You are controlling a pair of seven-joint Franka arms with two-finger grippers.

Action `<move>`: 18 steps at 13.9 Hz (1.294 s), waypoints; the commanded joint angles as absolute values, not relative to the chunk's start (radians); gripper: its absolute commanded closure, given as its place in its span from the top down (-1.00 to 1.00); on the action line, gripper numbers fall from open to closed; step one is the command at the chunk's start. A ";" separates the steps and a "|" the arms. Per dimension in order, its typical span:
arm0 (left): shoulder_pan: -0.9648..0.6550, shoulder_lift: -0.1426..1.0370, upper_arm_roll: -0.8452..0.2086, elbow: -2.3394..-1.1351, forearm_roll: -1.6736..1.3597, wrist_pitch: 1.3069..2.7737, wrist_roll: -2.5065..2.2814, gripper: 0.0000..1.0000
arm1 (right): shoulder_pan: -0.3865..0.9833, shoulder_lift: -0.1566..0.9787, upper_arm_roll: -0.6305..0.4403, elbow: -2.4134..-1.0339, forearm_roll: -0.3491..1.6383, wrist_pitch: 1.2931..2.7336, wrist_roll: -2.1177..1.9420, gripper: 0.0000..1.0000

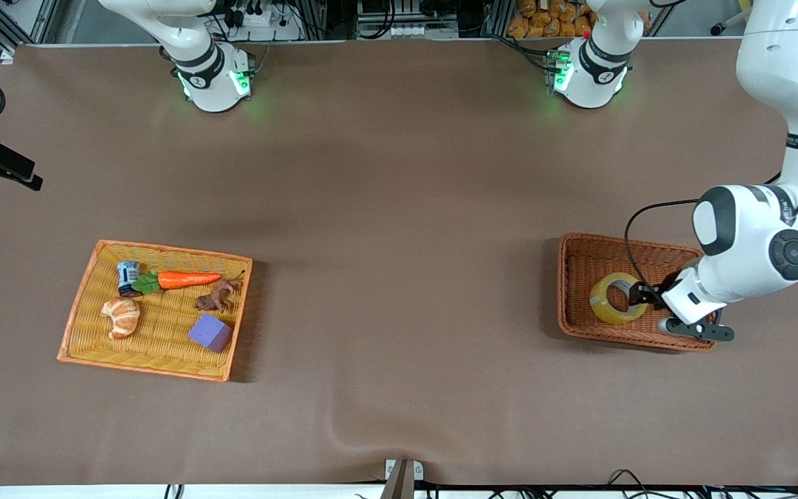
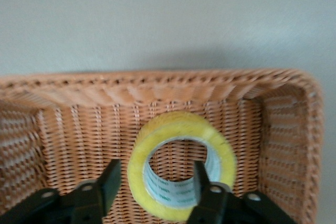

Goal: Transfer tape with both arms
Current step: 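Carry the tape with the left gripper and lower it into the basket, then open the left gripper and release the tape in the basket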

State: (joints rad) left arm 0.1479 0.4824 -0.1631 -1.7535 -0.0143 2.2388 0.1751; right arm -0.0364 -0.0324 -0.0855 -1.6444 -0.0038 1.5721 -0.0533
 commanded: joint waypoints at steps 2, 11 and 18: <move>0.140 0.390 -0.198 -1.714 0.002 2.165 0.039 1.00 | -0.044 -0.008 -0.077 -1.626 0.003 1.563 -0.044 1.00; 0.101 0.261 -0.242 -1.505 0.049 1.747 -0.282 1.00 | -0.045 0.001 -0.075 -1.611 -0.005 1.575 -0.046 1.00; 0.037 0.114 -0.187 -1.460 0.035 1.584 -0.273 1.00 | -0.054 0.011 -0.075 -1.598 0.011 1.575 -0.045 1.00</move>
State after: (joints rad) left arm 0.0954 0.1735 -0.2221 -1.4507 0.0227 1.6527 -0.2601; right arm -0.0364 -0.0088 -0.0854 -1.6288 -0.0034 1.5830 -0.0522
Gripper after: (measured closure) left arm 0.000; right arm 0.000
